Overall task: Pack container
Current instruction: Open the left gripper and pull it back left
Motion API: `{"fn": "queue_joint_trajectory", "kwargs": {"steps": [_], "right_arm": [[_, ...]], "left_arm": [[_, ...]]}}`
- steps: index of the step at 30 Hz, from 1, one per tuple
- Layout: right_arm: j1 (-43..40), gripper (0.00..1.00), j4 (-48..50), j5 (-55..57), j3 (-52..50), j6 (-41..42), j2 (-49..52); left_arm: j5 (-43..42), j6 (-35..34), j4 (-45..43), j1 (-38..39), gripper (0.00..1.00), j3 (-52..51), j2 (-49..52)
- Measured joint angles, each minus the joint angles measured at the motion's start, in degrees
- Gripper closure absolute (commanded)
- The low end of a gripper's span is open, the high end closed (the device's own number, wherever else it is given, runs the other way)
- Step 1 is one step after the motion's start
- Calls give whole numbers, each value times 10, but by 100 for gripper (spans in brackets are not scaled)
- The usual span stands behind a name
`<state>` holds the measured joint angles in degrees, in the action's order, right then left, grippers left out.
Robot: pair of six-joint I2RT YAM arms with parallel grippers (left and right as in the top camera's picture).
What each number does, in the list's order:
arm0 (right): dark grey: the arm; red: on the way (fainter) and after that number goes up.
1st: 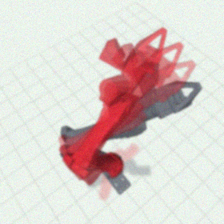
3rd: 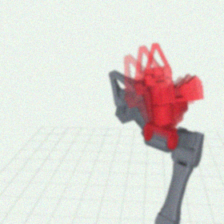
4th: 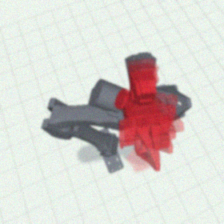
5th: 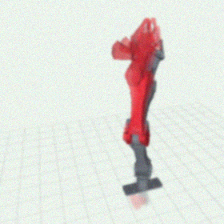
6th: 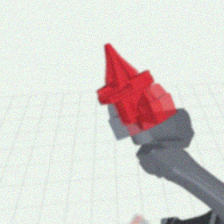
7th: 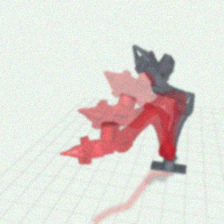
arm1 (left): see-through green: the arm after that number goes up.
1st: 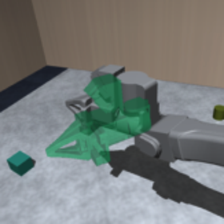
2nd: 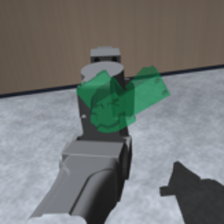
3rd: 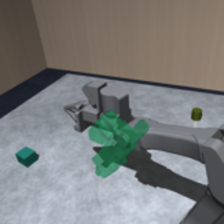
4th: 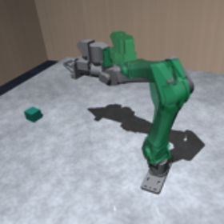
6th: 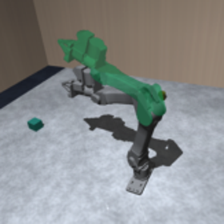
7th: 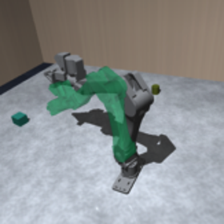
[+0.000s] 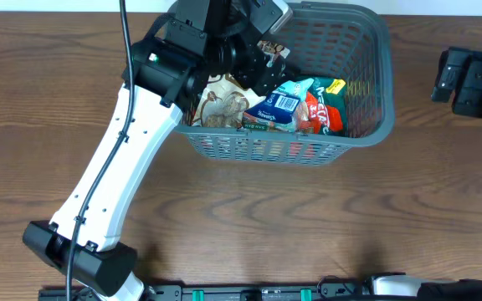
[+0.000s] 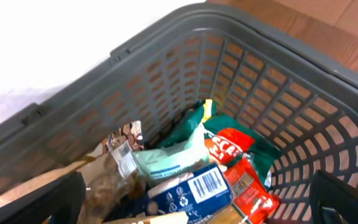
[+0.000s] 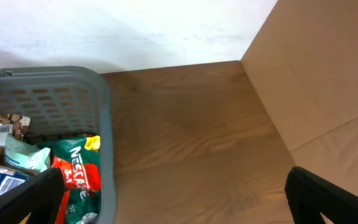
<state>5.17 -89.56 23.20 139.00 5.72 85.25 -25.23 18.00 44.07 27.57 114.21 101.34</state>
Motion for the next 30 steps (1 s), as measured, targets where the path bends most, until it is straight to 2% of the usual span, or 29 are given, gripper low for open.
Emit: {"fn": "queue_joint_trajectory", "kwargs": {"steps": [10,17,22,30], "right_arm": [[0,1,0,0,0,0,0],[0,1,0,0,0,0,0],[0,1,0,0,0,0,0],[0,1,0,0,0,0,0]], "left_arm": [[1,0,-71,-28,1,0,-31],[2,0,-66,-106,1,0,-184],[21,0,-22,-170,2,8,-289],[76,0,79,-244,1,-23,-386]]}}
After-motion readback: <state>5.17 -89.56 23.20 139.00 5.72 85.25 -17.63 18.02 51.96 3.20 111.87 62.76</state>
